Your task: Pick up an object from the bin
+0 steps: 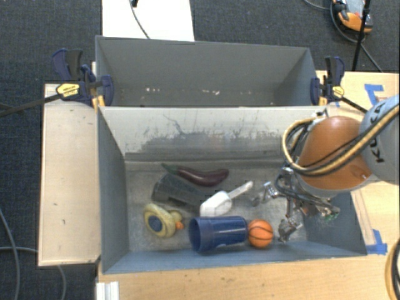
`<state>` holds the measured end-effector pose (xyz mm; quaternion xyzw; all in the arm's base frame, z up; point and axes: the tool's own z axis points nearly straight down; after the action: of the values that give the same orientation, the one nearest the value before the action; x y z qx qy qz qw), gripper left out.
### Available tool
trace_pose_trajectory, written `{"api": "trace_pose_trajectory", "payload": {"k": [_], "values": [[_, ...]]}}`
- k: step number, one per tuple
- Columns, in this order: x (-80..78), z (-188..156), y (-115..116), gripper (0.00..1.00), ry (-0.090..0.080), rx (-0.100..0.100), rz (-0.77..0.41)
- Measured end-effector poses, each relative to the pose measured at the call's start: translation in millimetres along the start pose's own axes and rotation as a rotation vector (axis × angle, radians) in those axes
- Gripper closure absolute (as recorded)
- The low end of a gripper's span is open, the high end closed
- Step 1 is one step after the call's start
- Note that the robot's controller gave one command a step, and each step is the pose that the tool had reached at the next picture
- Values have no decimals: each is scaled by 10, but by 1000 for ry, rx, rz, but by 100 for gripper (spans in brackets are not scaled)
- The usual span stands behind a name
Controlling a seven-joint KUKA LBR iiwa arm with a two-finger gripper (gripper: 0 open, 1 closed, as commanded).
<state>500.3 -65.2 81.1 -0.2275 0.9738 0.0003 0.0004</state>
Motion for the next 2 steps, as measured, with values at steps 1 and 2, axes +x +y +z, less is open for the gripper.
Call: {"api": "trace_pose_trajectory", "payload": {"k": [1, 2], "values": [[-348, -104, -15, 0, -1, -4, 31], [-375, -46, 219, 0, -5, 6, -33]]}}
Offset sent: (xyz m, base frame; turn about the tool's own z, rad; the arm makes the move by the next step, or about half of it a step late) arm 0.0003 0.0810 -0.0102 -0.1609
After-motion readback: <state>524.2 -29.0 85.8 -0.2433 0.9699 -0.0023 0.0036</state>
